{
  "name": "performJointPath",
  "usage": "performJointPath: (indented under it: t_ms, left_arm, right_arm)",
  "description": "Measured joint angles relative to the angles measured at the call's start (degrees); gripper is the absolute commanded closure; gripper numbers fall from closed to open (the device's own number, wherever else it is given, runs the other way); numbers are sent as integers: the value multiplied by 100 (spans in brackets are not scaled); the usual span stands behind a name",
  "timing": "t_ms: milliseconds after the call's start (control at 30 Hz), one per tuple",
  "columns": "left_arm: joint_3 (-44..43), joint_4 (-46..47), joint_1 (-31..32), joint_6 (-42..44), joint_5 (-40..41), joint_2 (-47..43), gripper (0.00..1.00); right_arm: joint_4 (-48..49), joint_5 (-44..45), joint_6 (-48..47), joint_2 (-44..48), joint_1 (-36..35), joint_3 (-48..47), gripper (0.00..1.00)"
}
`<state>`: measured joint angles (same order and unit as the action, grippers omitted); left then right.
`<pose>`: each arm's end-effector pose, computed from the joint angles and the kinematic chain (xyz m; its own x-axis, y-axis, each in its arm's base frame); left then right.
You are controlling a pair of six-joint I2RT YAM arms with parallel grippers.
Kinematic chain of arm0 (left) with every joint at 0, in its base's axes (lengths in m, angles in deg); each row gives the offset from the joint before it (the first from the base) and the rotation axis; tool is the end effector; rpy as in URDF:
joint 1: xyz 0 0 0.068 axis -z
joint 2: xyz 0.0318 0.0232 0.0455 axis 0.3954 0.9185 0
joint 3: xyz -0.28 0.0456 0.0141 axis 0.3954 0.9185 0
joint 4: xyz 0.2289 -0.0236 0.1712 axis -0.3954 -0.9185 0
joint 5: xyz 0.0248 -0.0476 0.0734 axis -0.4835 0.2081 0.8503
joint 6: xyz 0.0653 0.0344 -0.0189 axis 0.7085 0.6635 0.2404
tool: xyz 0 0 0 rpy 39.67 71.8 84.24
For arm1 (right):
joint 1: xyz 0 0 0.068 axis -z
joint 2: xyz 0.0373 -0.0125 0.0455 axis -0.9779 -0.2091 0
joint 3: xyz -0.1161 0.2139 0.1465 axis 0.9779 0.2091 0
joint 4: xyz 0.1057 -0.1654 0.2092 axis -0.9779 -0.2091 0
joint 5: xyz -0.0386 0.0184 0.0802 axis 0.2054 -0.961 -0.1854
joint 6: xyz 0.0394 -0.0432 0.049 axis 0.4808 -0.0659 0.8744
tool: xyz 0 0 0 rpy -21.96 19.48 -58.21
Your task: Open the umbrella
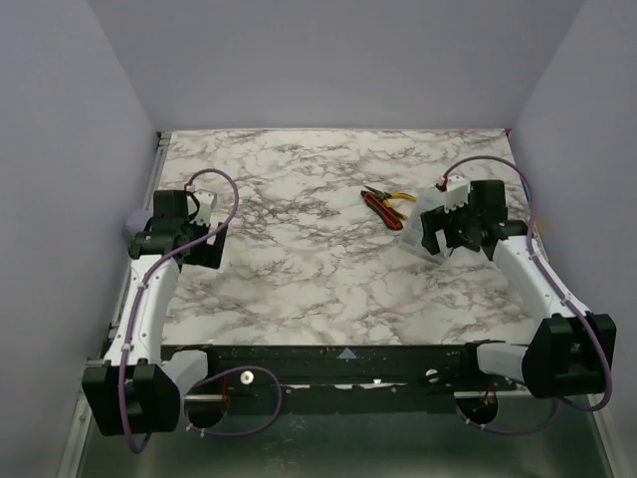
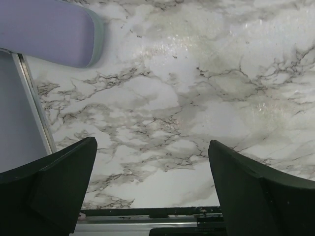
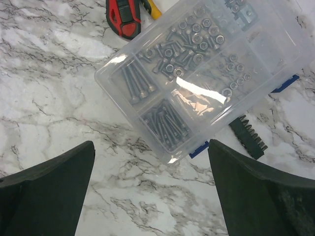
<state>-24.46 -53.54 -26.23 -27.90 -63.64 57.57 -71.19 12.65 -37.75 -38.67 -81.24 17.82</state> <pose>0.2412 0.0114 0.2635 -0.8062 0.1803 -0.5634 0.1390 0.9835 0.1159 0.2945 0.0332 0.2339 -0.6501 -0.3179 -0.6901 -0.4282 0.9036 -0.0129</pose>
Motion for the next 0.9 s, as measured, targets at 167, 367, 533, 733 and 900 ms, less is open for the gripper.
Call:
performJointPath:
  t_ms: [167, 367, 533, 733, 900]
  left_arm:
    - [-1025, -48, -348, -710, 81, 776, 2]
    - [-2339, -131, -990, -2124, 385, 2011, 2]
    - [-2968, -334, -1204, -3222, 903, 2844, 2]
    - [-3259, -481, -1394, -4183, 1207, 3698, 2]
    - [-3248, -396, -1519, -4631, 1200, 3917, 2]
  right_arm:
    - [-92, -2, 0, -107, 0, -190, 0]
    - [-203, 2, -17, -280, 2, -514, 0]
    - [-334, -2, -26, -487, 0, -831, 0]
    - [-647, -46, -127, -839, 0, -1292, 0]
    - [-1054, -136, -229, -1185, 0, -1764, 0]
